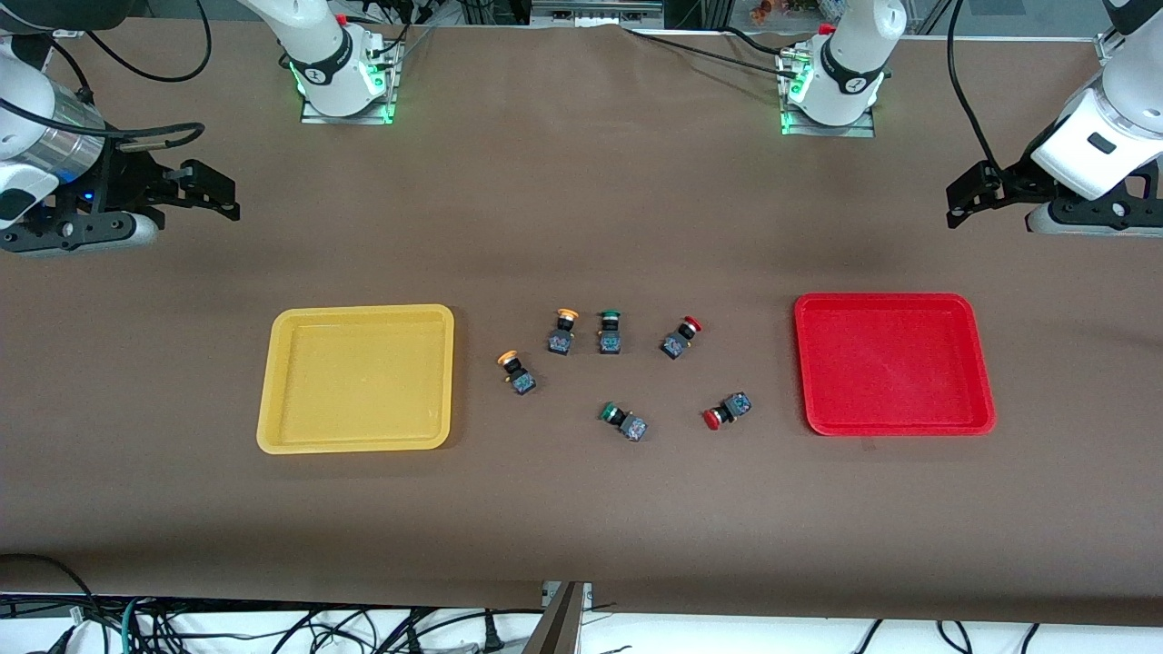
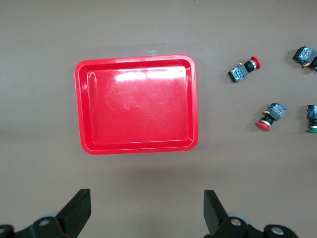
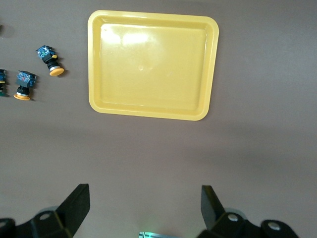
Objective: Place red and yellow buttons in trays
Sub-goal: 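Reach the right gripper to a yellow-capped button and grasp it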
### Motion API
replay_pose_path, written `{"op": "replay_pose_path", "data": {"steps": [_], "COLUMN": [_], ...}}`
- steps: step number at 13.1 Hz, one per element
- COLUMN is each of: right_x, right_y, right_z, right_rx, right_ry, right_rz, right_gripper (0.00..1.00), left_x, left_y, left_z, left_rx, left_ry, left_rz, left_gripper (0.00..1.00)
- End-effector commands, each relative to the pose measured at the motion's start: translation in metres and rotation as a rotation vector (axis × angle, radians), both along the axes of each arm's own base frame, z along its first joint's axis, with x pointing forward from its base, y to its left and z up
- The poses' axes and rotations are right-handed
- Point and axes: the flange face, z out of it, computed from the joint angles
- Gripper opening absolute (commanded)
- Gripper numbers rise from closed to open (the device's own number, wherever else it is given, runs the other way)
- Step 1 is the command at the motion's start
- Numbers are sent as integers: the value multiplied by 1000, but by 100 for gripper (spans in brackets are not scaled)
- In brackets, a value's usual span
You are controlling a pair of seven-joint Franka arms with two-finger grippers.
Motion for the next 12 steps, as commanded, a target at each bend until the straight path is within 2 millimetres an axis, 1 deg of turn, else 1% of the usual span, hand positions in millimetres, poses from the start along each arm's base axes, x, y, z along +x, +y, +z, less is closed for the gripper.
{"op": "replay_pose_path", "data": {"steps": [1,3,4,5,6,7,8,9,10,11,12], "right_x": [-1,4,17,36,46,57,71,86,93,97,101], "right_y": [0,-1,2,6,10,22,45,60,86,125,165], "right_z": [3,9,-2,-30,-53,-84,-118,-151,-174,-206,-232], "right_rx": [-13,-7,7,-2,1,3,21,42,64,80,90], "right_ry": [-15,-39,-71,-58,-28,8,21,15,-4,-18,-65], "right_rz": [14,7,12,25,19,31,55,58,103,176,219], "right_gripper": [100,100,100,100,100,100,100,100,100,100,100], "left_x": [1,1,1,1,1,1,1,1,1,1,1], "left_y": [-1,-1,-1,-1,-1,-1,-1,-1,-1,-1,-1], "left_z": [6,6,6,6,6,6,6,6,6,6,6], "left_rx": [-22,-22,-22,-22,-22,-22,-22,-22,-22,-22,-22], "left_ry": [7,7,5,5,5,5,5,5,5,5,5], "left_rz": [8,8,8,8,8,8,8,10,10,10,10], "left_gripper": [100,100,100,100,100,100,100,100,100,100,100]}}
